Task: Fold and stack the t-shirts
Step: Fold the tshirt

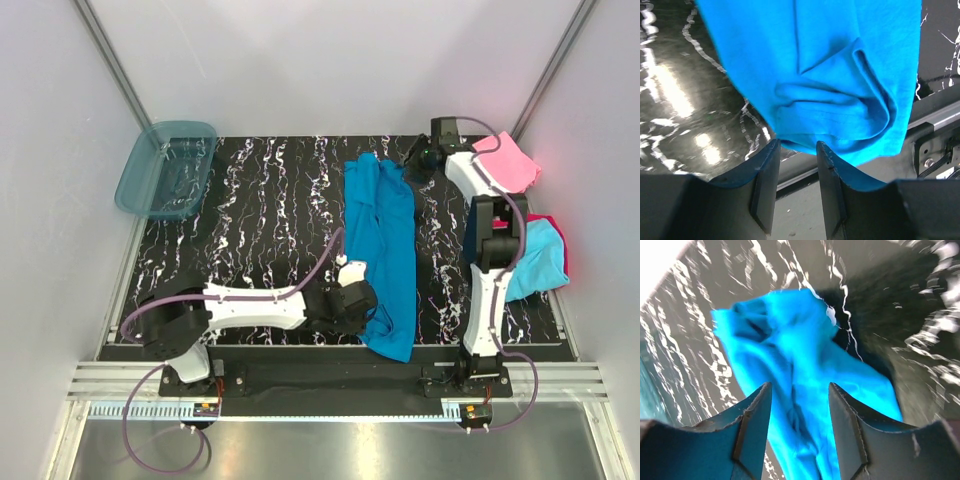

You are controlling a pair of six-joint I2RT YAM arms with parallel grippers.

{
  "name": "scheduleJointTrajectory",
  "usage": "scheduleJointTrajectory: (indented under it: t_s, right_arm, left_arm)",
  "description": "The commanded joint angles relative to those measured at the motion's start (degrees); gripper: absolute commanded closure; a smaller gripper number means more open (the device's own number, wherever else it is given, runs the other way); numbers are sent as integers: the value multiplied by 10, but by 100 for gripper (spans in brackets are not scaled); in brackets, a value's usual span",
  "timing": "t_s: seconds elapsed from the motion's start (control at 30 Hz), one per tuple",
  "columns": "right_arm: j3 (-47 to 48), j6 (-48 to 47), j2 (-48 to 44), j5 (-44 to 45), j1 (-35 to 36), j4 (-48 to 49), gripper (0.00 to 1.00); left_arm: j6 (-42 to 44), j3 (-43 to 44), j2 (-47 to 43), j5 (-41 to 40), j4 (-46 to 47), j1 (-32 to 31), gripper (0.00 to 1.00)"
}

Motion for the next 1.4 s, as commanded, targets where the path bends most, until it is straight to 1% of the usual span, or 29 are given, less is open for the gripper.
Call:
scheduleJointTrajectory:
  t_s: [0.0, 0.03, 0.07, 0.13, 0.17, 0.23, 0.27, 0.33, 0.37, 0.4, 0.43, 0.47, 0.5, 0.53, 0.57, 0.63, 0.67, 0.73, 0.8, 0.83, 0.9, 0.93, 1.03, 1.07, 1.17, 1.37]
  right_arm:
    - [-24, -27, -136, 106, -1, 46, 44]
    - [-35, -32, -155, 113, -1, 51, 44]
    - [-44, -37, -194, 135, -1, 54, 43]
    - [-78, -52, -232, 165, -1, 56, 43]
    - [-112, -55, -275, 174, -2, 57, 42]
    - [-158, -51, -322, 190, -2, 60, 40]
    - [-210, -46, -368, 190, -1, 64, 39]
    - [-273, -18, -415, 183, -1, 70, 39]
    - [-341, -9, -463, 178, -2, 83, 39]
    - [-377, 15, -487, 163, -1, 89, 39]
    - [-413, 26, -536, 154, 1, 94, 39]
    - [-485, 38, -560, 137, 6, 111, 39]
    - [-519, 53, -584, 133, 12, 116, 39]
    - [-549, 59, -606, 127, 19, 118, 39]
    - [-598, 61, -640, 115, 26, 121, 38]
    - [-636, 62, -667, 115, 27, 115, 38]
    - [-666, 61, -692, 99, 27, 106, 38]
    - [-696, 64, -719, 85, 27, 95, 38]
    - [-736, 83, -765, 64, 27, 79, 38]
    - [-751, 89, -801, 57, 27, 75, 38]
    - [-781, 96, -842, 64, 27, 46, 38]
    - [-786, 93, -881, 73, 27, 31, 38]
    - [-792, 83, -939, 97, 26, -22, 37]
    - [-793, 80, -947, 103, 27, -39, 37]
    - [-803, 75, -946, 102, 27, -45, 37]
    - [-841, 84, -922, 71, 27, -13, 37]
  left_arm:
    - [9, -23, -54, -46, 5, 0, 60]
    - [8, -39, -63, -51, 3, 0, 60]
    - [8, -47, -82, -58, -1, 0, 60]
    - [7, -70, -106, -86, -15, 0, 59]
    - [6, -79, -130, -96, -16, 1, 58]
    - [1, -106, -156, -122, -21, 2, 56]
    - [0, -115, -176, -129, -19, 7, 56]
    - [-3, -141, -188, -144, -10, 9, 54]
    - [-3, -150, -194, -148, 0, 11, 53]
    - [-3, -161, -202, -143, 15, 11, 52]
    - [0, -188, -207, -137, 60, 11, 52]
    - [1, -204, -210, -130, 86, 11, 52]
    - [1, -218, -212, -118, 111, 11, 52]
    - [3, -241, -210, -112, 158, 11, 52]
    - [5, -251, -204, -110, 177, 12, 51]
    - [15, -253, -176, -96, 207, 16, 51]
    - [22, -247, -162, -89, 214, 20, 51]
    - [44, -231, -132, -60, 241, 21, 51]
    - [51, -230, -116, -29, 268, 20, 51]
    - [51, -232, -107, -21, 303, 21, 51]
    - [46, -239, -83, -1, 333, 23, 51]
    - [45, -242, -76, 6, 356, 25, 51]
    - [41, -253, -60, 23, 386, 31, 52]
    - [41, -255, -58, 27, 390, 35, 52]
    - [43, -260, -64, 27, 390, 38, 53]
    - [43, -280, -101, 11, 376, 40, 53]
